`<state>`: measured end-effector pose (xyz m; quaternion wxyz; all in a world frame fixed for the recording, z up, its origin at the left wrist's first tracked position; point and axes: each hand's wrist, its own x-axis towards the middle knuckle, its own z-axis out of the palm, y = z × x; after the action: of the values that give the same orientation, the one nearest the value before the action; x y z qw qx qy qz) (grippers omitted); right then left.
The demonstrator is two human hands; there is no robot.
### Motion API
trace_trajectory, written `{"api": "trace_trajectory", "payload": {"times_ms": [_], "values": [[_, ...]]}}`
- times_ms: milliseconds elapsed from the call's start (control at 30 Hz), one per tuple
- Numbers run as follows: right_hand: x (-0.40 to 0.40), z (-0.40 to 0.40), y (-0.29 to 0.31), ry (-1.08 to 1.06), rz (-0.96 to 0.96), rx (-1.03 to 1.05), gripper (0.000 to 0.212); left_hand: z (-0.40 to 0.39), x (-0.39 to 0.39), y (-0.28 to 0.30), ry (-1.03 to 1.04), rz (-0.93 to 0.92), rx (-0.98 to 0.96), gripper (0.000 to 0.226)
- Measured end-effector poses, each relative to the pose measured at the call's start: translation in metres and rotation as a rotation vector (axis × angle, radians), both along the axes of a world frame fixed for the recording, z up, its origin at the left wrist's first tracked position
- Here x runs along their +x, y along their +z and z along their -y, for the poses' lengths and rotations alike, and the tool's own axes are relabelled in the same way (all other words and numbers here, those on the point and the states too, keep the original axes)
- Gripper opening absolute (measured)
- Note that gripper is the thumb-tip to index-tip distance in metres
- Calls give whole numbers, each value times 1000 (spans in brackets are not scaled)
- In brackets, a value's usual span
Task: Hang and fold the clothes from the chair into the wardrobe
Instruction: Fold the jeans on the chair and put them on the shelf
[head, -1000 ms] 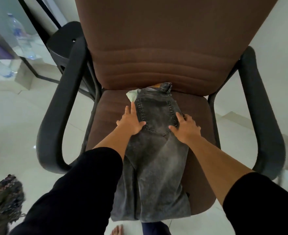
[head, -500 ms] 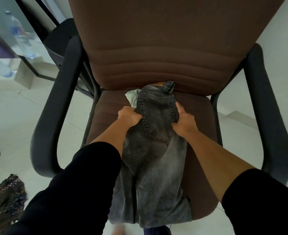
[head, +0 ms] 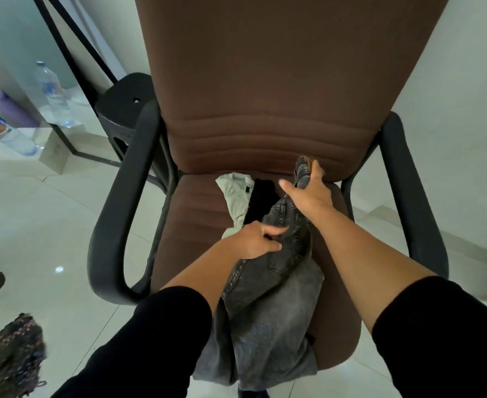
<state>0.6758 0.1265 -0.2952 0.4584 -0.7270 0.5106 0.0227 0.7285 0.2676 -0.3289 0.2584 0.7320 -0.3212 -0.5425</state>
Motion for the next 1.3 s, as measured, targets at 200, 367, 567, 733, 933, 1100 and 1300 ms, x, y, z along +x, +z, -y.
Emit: {"api": "trace_trajectory", "payload": {"times_ms": [200,367,567,733,933,1100,1300], "values": [[-33,7,-8,75,17,-205,71,11,10,1,80,38,-60,34],[-53,20,-7,236,114,-161,76,51,37,6,172,393,-136,67],[-80,39,15,315,224,177,94,89,29,40,-105,472,-244,45],[-95,43,37,324,193,401,100,94,14,63,-362,550,-244,42],[-92,43,80,477,41,-55,81,66,27,118,-457,645,-287,28],[-74,15,124,504,-190,-516,51,22,44,184,-474,762,-326,12],[-81,-47,199,501,12,-442,22,-64,56,247,-409,912,-314,8]]}}
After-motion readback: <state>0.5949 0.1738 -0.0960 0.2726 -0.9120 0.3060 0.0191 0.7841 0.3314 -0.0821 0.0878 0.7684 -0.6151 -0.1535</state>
